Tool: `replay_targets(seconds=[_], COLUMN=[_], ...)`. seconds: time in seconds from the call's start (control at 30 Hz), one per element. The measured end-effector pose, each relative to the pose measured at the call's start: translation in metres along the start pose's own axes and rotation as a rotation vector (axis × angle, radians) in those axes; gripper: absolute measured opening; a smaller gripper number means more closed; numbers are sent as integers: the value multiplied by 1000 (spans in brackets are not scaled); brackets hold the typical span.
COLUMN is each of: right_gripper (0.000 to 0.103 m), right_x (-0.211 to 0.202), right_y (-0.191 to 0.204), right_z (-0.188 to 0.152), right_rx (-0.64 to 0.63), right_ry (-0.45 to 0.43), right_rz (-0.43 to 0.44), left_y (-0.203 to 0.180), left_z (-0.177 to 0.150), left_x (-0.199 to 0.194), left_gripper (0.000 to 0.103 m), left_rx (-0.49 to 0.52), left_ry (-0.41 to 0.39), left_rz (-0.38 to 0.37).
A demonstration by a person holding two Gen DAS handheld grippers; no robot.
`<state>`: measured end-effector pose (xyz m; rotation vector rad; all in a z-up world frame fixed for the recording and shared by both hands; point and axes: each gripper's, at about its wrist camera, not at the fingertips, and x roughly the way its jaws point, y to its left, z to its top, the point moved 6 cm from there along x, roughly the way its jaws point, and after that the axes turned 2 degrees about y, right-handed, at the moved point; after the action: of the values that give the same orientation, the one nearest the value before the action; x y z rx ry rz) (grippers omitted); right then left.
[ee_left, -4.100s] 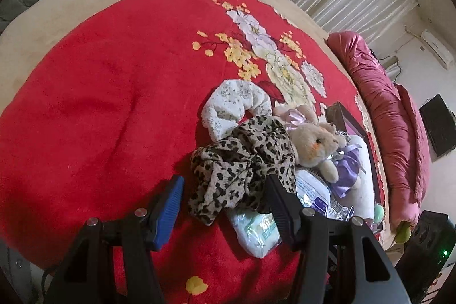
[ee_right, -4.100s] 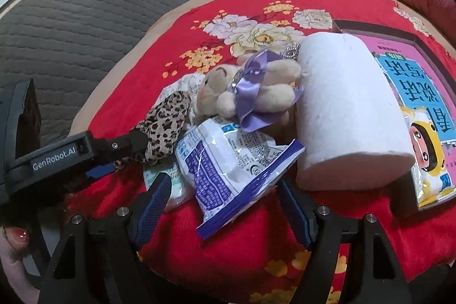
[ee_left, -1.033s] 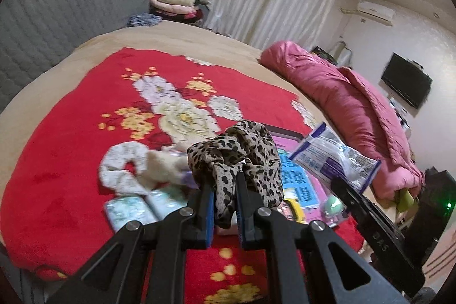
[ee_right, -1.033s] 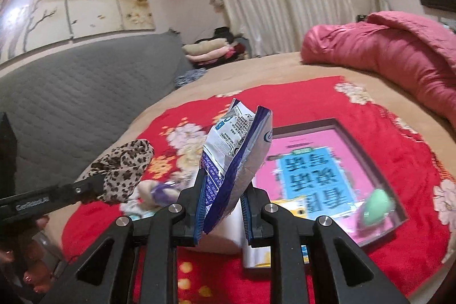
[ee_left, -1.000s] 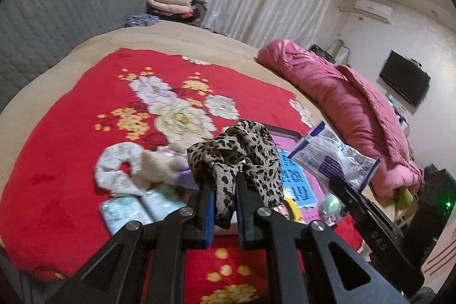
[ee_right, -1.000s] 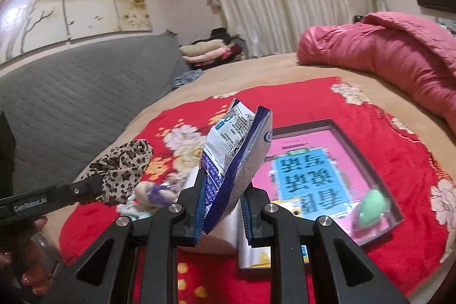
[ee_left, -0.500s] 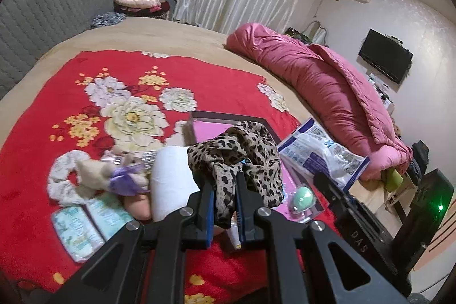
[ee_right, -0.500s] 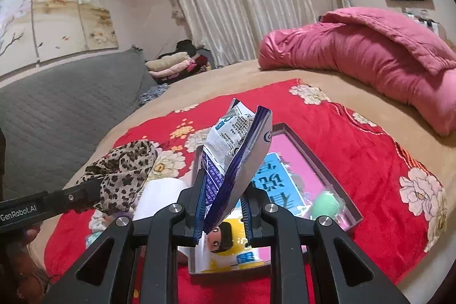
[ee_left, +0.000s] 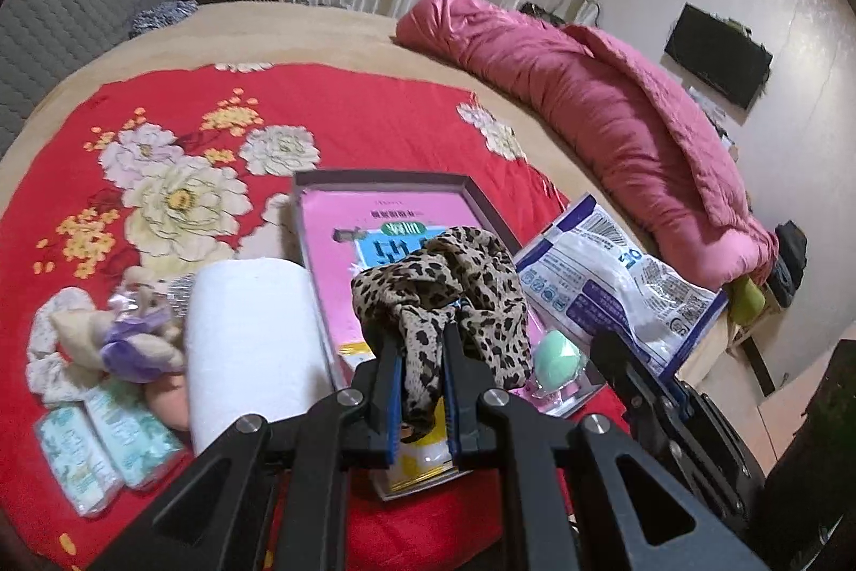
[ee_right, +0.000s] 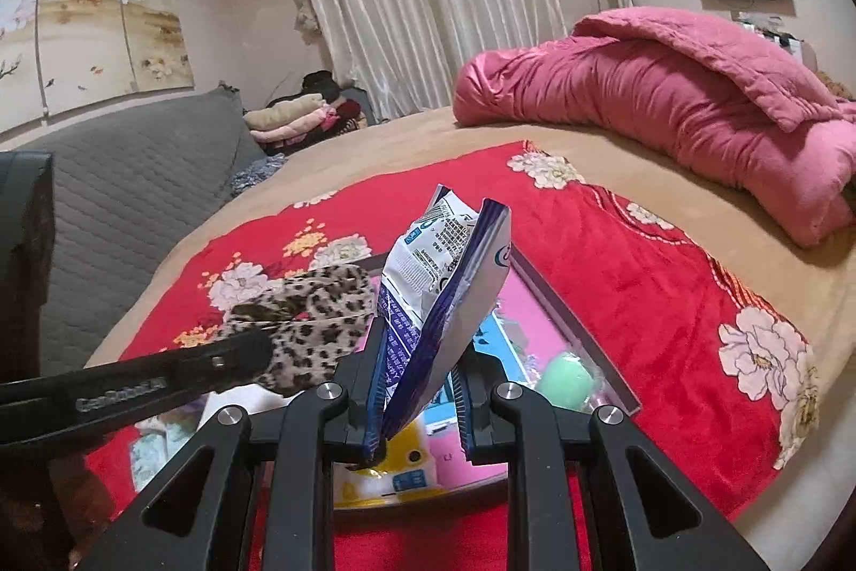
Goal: Organize soft objects
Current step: 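Lift the leopard cloth with the left tool while the right carries the snack bag to the tray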
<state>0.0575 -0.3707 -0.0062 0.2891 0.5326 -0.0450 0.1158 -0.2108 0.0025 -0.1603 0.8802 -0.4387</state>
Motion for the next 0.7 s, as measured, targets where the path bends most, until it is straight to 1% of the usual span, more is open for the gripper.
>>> replay_targets(seconds=[0.23, 0.3, 0.37, 0.5, 0.7], right_gripper=[22, 22, 22, 22, 22], right_x=[4, 6, 8, 10, 15], right_y=[-17, -19, -20, -22, -25], right_z=[0, -2, -2, -2, -3], right_rx=[46, 53, 56, 62, 77], right_ry=[12, 20, 28, 32, 45], right_rz=[-15, -16, -21, -26, -39], left_y=[-13, -12, -13, -14, -11], left_z=[-4, -8, -13, -23, -29], left_x=[35, 49, 59, 70, 75], left_gripper=[13, 13, 13, 13, 13], left_rx=[32, 38, 33, 46, 48], left_ry=[61, 104, 137, 170, 188], left_rz=[16, 37, 36, 36, 39])
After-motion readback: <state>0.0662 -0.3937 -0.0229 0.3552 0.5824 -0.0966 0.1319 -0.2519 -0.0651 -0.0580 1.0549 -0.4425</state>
